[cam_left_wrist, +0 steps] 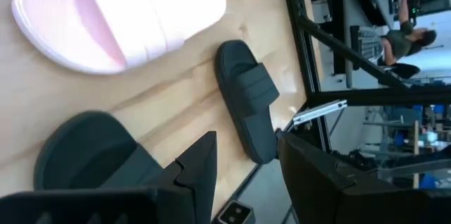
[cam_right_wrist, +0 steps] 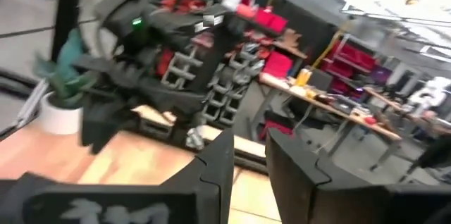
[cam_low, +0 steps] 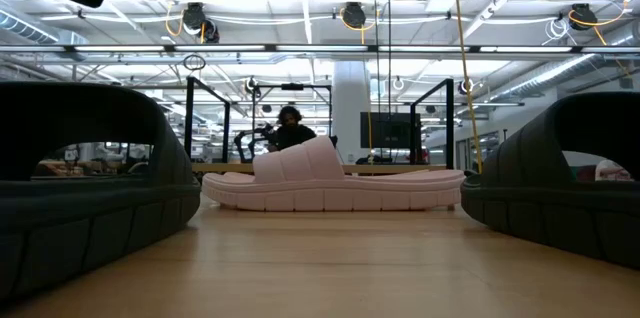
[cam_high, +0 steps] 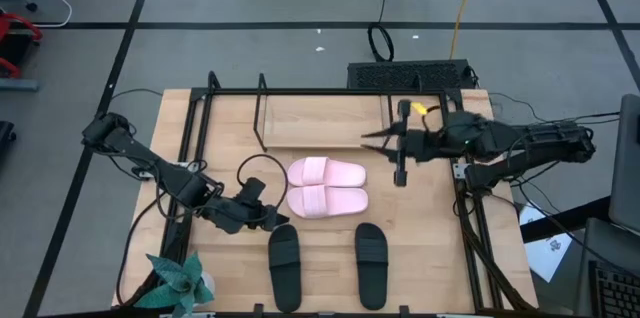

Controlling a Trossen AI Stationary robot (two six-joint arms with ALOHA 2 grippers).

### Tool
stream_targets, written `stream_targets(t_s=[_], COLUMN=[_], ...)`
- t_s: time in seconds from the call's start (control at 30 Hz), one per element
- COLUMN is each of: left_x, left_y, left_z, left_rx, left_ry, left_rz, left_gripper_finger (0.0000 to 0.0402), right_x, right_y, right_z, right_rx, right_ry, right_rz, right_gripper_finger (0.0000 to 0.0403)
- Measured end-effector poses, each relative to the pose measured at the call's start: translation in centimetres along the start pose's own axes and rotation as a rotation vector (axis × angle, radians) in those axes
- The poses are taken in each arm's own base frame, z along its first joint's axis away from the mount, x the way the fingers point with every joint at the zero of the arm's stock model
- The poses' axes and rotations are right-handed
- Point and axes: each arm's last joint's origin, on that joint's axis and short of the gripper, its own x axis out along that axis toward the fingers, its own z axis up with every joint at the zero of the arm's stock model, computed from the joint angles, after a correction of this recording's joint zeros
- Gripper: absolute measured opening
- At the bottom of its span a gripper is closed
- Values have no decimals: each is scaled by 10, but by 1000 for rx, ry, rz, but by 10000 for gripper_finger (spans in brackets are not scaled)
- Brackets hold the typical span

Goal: Pick and place slides into the shelf
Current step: Put the bottom pink slide on the shelf

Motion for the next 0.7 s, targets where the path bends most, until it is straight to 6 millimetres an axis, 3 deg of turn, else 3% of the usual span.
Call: stream_targets(t_s=[0.2,0.37,0.53,0.7], left_x=[0,0,0,0], left_y=[0,0,0,0], left_z=[1,1,1,2], left_rx=[-13,-38,-43,-44], left_ry=[-25,-27,-28,-54], left_rz=[-1,-1,-2,-3], left_gripper_finger=[147,147,147,147], right_x=[26,48,60,69], right_y=[31,60,84,102], right_z=[-14,-42,-71,-85], right_rx=[-98,-191,-302,-376], right_ry=[78,261,450,505], right_rz=[113,223,296,367], right_gripper_finger=[75,75,75,75])
